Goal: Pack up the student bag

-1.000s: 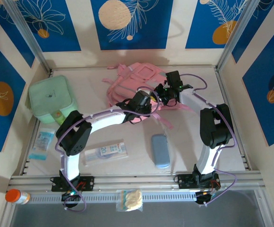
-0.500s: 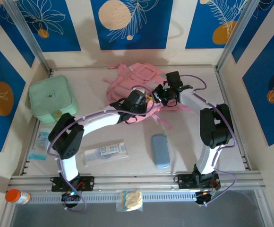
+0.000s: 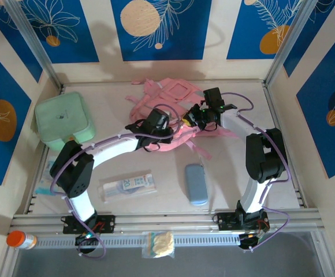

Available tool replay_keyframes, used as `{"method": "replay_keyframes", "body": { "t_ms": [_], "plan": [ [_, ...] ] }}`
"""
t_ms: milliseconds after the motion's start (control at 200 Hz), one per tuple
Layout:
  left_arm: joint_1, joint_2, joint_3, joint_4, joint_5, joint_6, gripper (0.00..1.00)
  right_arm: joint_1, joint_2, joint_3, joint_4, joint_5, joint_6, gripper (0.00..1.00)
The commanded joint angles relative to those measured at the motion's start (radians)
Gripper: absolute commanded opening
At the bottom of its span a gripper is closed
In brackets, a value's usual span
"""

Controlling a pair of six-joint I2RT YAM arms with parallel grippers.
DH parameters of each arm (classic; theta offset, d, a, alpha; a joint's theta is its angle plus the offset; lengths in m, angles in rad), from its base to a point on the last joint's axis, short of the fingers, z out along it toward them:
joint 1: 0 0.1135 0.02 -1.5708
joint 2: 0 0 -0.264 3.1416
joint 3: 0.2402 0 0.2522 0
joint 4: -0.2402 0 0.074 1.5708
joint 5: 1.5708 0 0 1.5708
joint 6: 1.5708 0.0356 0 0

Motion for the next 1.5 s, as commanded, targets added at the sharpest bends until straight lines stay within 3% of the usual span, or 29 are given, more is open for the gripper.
{"method": "replay_keyframes", "body": {
  "t_ms": [0, 240, 420, 585, 970, 1070, 1496],
  "plan": [
    [-0.029, 0.049, 0.073, 0.076, 0.030, -0.028, 0.25, 0.018, -0.061, -0.001, -0.003, -0.062, 0.034, 0.00],
    [-0.047, 0.102, 0.119, 0.077, -0.024, -0.033, 0.39, 0.019, -0.057, 0.004, -0.008, -0.060, 0.053, 0.00],
    [-0.046, 0.129, 0.144, 0.055, -0.130, -0.042, 0.43, 0.019, -0.053, 0.004, -0.001, -0.068, 0.065, 0.00],
    [-0.049, 0.165, 0.174, 0.099, -0.111, -0.039, 0.43, 0.029, -0.055, 0.001, 0.002, -0.067, 0.070, 0.00],
    [-0.066, 0.198, 0.232, 0.190, -0.292, -0.103, 0.35, 0.047, -0.074, -0.051, 0.044, -0.067, 0.115, 0.00],
    [-0.067, 0.191, 0.211, 0.305, -0.257, -0.068, 0.31, 0.049, -0.072, -0.056, 0.049, -0.070, 0.120, 0.00],
    [-0.064, 0.158, 0.199, 0.299, -0.223, 0.004, 0.05, 0.046, -0.057, -0.059, 0.029, -0.064, 0.088, 0.00]
  ]
}}
